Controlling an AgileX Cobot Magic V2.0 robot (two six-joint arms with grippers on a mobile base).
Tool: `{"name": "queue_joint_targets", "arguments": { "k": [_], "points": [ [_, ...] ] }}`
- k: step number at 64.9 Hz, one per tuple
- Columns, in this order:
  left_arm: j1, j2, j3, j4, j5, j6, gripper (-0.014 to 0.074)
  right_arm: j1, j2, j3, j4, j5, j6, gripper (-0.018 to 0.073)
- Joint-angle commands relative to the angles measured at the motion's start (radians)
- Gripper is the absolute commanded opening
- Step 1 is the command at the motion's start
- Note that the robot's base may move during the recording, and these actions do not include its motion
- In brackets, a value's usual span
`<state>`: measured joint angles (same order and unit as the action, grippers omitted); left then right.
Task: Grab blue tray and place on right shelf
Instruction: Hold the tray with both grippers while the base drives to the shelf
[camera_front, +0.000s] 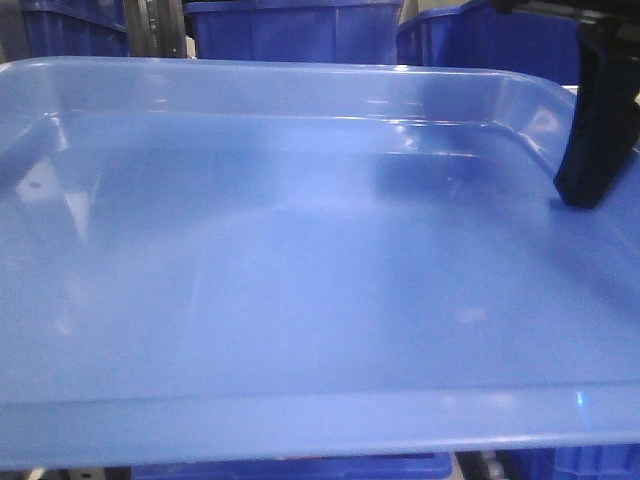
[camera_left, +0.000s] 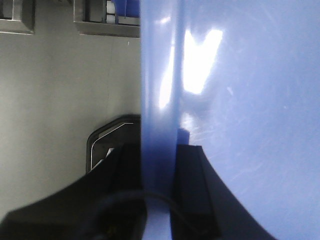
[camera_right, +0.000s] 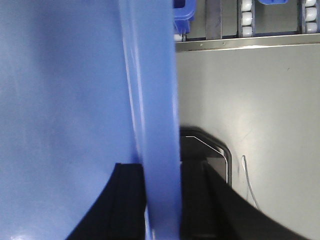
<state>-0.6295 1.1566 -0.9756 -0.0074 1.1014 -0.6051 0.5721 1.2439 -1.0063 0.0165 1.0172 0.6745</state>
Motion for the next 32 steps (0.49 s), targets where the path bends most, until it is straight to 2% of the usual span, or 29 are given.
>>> {"name": "queue_joint_targets", "arguments": {
  "k": [1, 32],
  "points": [
    [-0.010, -0.021, -0.023, -0.004, -0.001, -0.004, -0.0017, 0.000, -0.030, -0.025, -0.017, -0.042, 0.008, 0.0214],
    [-0.010, -0.021, -0.023, -0.004, -0.001, -0.004, -0.0017, 0.000, -0.030, -0.025, -0.017, -0.042, 0.008, 0.0214]
  ]
}}
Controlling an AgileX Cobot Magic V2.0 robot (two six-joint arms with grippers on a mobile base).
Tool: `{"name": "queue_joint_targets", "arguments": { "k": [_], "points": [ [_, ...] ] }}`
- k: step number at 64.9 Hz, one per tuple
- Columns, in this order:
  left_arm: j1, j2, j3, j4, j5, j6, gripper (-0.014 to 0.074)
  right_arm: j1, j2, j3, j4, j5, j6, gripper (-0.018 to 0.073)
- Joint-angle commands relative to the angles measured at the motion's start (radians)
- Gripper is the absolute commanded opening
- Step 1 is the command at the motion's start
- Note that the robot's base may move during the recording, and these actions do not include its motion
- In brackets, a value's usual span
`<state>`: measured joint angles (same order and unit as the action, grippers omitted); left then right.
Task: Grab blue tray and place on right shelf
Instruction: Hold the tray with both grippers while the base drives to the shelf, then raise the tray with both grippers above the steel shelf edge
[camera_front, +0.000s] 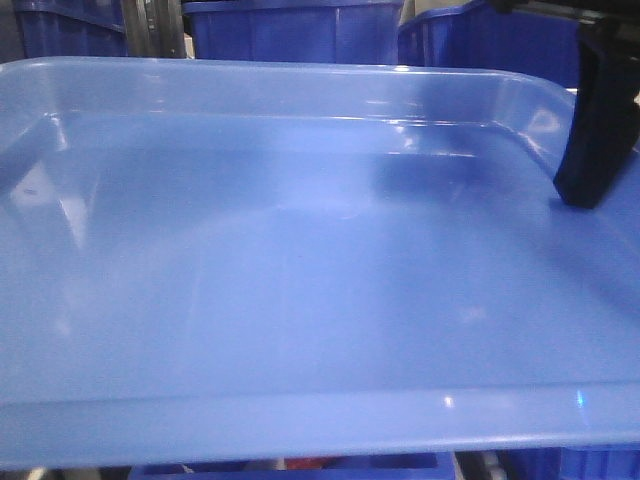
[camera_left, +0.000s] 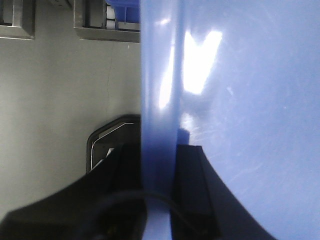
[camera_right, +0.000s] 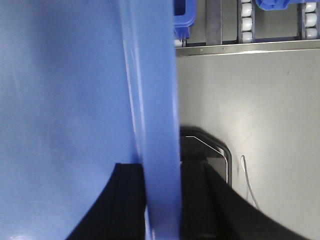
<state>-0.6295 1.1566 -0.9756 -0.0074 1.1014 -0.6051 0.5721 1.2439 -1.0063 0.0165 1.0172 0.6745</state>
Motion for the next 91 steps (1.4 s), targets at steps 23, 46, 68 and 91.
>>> {"name": "queue_joint_targets", "arguments": {
  "k": [23, 46, 68, 91],
  "points": [
    [-0.010, -0.021, -0.023, -0.004, -0.001, -0.004, -0.0017, 0.000, -0.030, -0.025, -0.017, -0.042, 0.008, 0.0214],
    [-0.010, -0.021, -0.023, -0.004, -0.019, -0.004, -0.0017, 0.000, -0.030, -0.025, -0.017, -0.050, 0.008, 0.0214],
    [-0.008, -0.021, -0.087, 0.007, -0.150, -0.004, -0.0017, -0.002, -0.030, -0.120, -0.017, -0.030, -0.036, 0.0214],
    [0.042, 0.159, -0.418, 0.109, -0.163, 0.053, -0.0017, -0.021, 0.088, -0.474, -0.040, -0.015, -0.127, 0.0214]
  ]
}}
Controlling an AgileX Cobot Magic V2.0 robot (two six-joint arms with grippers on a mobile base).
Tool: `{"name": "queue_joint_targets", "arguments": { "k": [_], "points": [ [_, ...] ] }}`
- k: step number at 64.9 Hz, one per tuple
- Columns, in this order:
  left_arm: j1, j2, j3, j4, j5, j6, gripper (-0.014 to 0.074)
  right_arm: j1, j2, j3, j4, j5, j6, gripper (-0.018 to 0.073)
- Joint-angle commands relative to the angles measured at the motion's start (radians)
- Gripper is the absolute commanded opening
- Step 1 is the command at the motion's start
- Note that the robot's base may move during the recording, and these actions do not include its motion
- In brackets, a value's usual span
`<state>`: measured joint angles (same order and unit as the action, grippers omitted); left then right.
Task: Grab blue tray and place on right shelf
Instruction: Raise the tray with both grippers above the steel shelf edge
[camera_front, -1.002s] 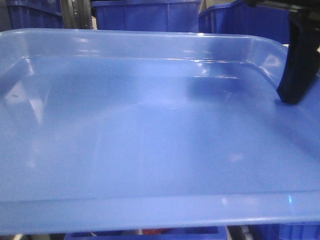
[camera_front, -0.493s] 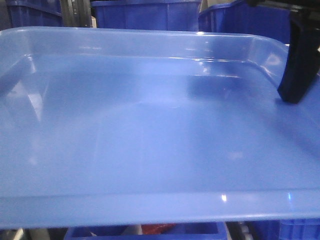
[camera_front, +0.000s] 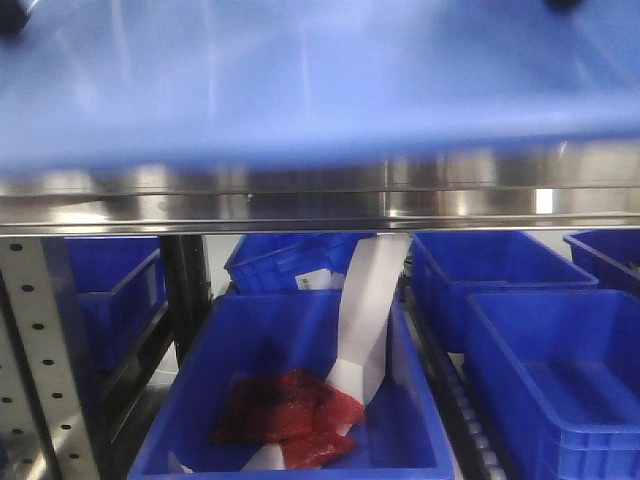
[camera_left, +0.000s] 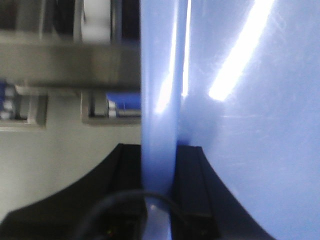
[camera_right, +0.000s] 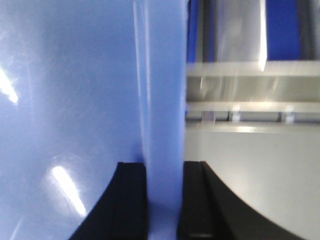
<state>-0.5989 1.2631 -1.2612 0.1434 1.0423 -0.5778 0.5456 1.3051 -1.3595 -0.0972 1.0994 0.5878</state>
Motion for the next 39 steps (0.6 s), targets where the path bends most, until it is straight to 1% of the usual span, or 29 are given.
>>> {"name": "queue_joint_targets", "arguments": {
  "k": [1, 5, 12, 17, 28, 35, 39],
  "points": [
    [0.019, 0.066, -0.152, -0.042, -0.106, 0.032, -0.0017, 0.003, 0.037, -0.138, 0.074, -0.097, -0.048, 0.0214],
    [0.054, 0.119, -0.230, -0.055, -0.106, 0.061, -0.0017, -0.006, 0.088, -0.216, 0.074, -0.097, -0.058, 0.0214],
    [0.110, 0.211, -0.368, -0.134, -0.106, 0.154, -0.0017, -0.035, 0.178, -0.339, 0.074, -0.097, -0.066, 0.0214],
    [0.140, 0.264, -0.447, -0.176, -0.114, 0.195, -0.0017, -0.056, 0.244, -0.425, 0.075, -0.098, -0.078, 0.0214],
    [0.185, 0.375, -0.596, -0.197, -0.153, 0.232, -0.0017, -0.088, 0.375, -0.599, 0.075, -0.096, -0.105, 0.0214],
    [0.205, 0.424, -0.643, -0.200, -0.172, 0.232, -0.0017, -0.108, 0.459, -0.693, 0.075, -0.098, -0.119, 0.0214],
    [0.214, 0.447, -0.648, -0.201, -0.201, 0.232, -0.0017, -0.119, 0.499, -0.729, 0.075, -0.101, -0.135, 0.0214]
  ]
}}
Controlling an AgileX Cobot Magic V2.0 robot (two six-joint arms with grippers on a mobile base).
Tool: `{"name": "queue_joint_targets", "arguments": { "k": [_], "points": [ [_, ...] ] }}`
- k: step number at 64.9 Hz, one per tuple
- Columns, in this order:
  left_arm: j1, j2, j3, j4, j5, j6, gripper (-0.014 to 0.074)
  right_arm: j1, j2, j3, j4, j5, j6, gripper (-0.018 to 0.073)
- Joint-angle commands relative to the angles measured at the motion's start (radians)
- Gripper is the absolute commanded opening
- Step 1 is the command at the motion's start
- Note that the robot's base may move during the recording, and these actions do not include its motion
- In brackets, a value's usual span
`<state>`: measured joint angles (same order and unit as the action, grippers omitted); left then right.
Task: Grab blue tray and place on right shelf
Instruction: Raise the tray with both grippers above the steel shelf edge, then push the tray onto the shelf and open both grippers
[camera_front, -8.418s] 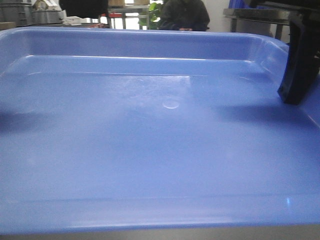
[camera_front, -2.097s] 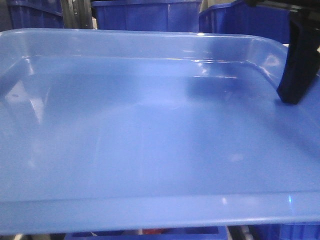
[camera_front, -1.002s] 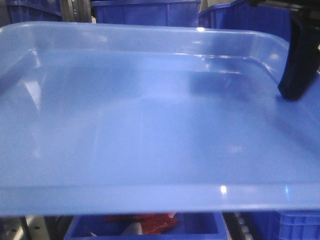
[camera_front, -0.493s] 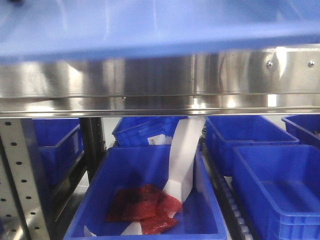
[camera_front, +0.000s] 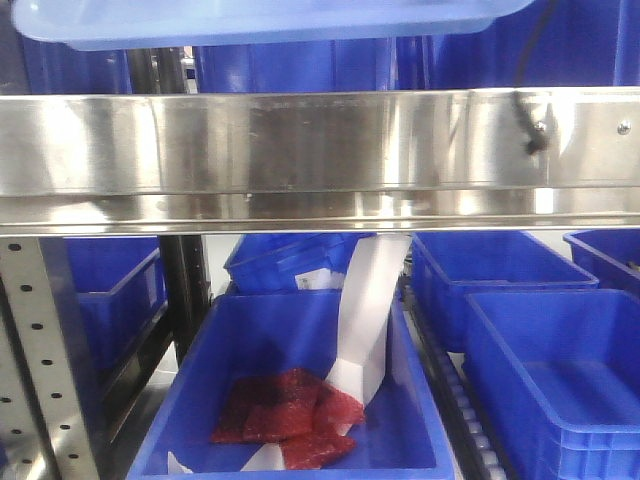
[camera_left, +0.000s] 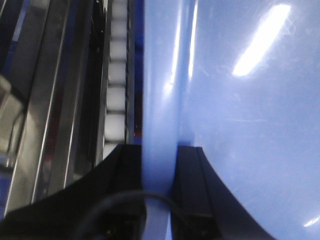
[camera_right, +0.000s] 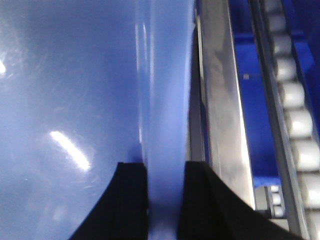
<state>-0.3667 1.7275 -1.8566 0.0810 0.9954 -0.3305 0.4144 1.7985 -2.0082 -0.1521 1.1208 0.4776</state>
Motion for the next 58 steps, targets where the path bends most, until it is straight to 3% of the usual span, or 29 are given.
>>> {"name": "queue_joint_targets", "arguments": {
  "k": [1, 15, 30, 38, 45, 51, 58],
  "points": [
    [-0.017, -0.016, -0.053, -0.138, -0.161, -0.015, -0.0017, 0.010, 0.014, -0.085, 0.130, -0.126, -0.028, 0.0214],
    [0.018, 0.038, -0.054, -0.125, -0.228, -0.015, -0.0017, -0.006, 0.088, -0.101, 0.130, -0.153, -0.032, 0.0214],
    [0.027, 0.083, -0.054, -0.131, -0.156, -0.015, -0.0003, -0.006, 0.111, -0.101, 0.129, -0.149, -0.032, 0.0218],
    [0.027, 0.091, -0.054, -0.124, -0.122, -0.015, 0.0122, -0.006, 0.115, -0.097, 0.125, -0.147, -0.035, 0.0246],
    [0.029, 0.091, -0.054, -0.081, -0.129, -0.015, 0.0282, -0.009, 0.115, -0.097, 0.095, -0.147, -0.035, 0.0372],
    [0.043, 0.091, -0.054, -0.061, -0.125, -0.020, 0.0318, -0.022, 0.115, -0.097, 0.075, -0.145, -0.035, 0.0436],
    [0.071, 0.091, -0.054, -0.061, -0.115, -0.020, 0.0316, -0.048, 0.115, -0.097, 0.074, -0.142, -0.035, 0.0449]
  ]
}}
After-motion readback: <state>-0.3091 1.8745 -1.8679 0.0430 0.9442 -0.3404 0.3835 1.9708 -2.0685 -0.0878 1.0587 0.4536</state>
